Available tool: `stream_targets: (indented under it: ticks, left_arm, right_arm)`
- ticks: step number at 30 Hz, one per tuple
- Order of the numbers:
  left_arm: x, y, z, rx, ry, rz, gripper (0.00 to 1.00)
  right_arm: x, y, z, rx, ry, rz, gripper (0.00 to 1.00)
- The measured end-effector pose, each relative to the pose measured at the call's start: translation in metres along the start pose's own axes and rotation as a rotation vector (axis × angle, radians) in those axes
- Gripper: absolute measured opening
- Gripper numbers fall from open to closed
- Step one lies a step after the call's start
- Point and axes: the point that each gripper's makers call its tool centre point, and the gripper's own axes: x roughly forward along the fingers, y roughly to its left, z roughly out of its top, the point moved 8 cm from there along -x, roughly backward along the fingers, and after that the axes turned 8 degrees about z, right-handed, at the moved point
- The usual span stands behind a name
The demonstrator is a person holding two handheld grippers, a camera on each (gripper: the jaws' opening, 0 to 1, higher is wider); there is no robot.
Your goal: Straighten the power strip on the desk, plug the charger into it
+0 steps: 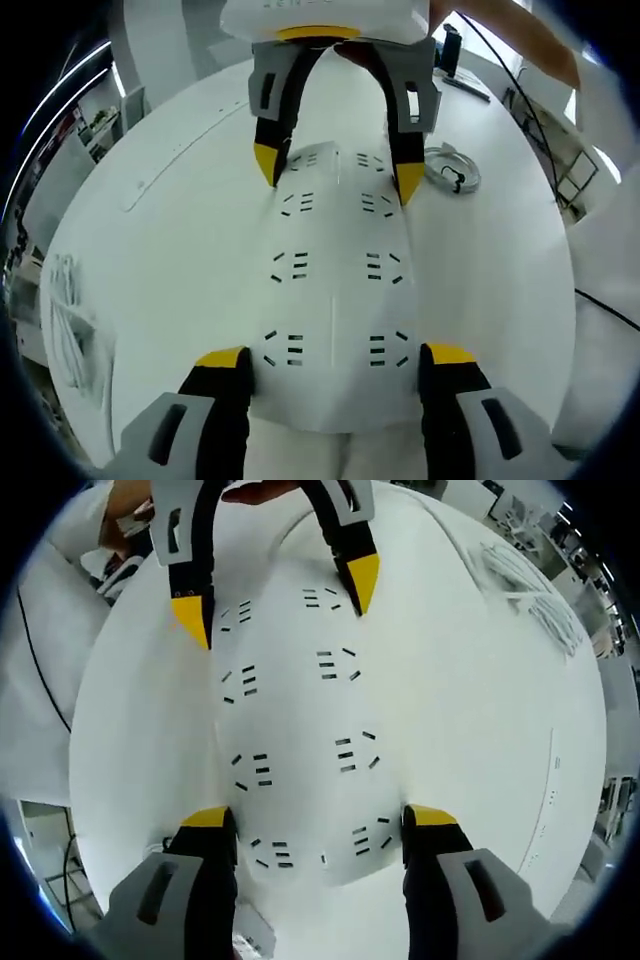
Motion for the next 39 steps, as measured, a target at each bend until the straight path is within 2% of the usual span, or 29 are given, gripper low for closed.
stream_targets:
  ticks: [5, 15, 23, 29, 31, 34, 39]
  left_arm:
    - [0.000, 0.000, -0.001, 0.022, -0.008, -0.012, 0.70]
    - [0.001, 0.005, 0.004, 0.088, 0.030, -0.036, 0.69]
    - [0.003, 0.009, 0.007, 0.123, 0.047, -0.048, 0.69]
    - [0.003, 0.010, 0.008, 0.172, 0.061, -0.066, 0.69]
    - [0.003, 0.009, 0.009, 0.180, 0.064, -0.068, 0.69]
    - [0.004, 0.011, 0.009, 0.185, 0.062, -0.071, 0.69]
    - [0.008, 0.025, 0.010, 0.184, 0.060, -0.075, 0.69]
  right_arm:
    - [0.000, -0.005, -0.001, 0.027, 0.000, -0.001, 0.66]
    - [0.000, 0.016, -0.004, 0.108, -0.016, -0.013, 0.67]
    - [0.000, 0.012, -0.007, 0.144, -0.036, -0.013, 0.67]
    - [0.001, 0.021, -0.007, 0.194, -0.044, -0.026, 0.67]
    - [0.001, 0.018, -0.008, 0.193, -0.049, -0.026, 0.67]
    - [-0.001, 0.018, -0.010, 0.081, -0.002, 0.010, 0.65]
    - [0.000, 0.020, -0.011, 0.026, -0.042, 0.024, 0.67]
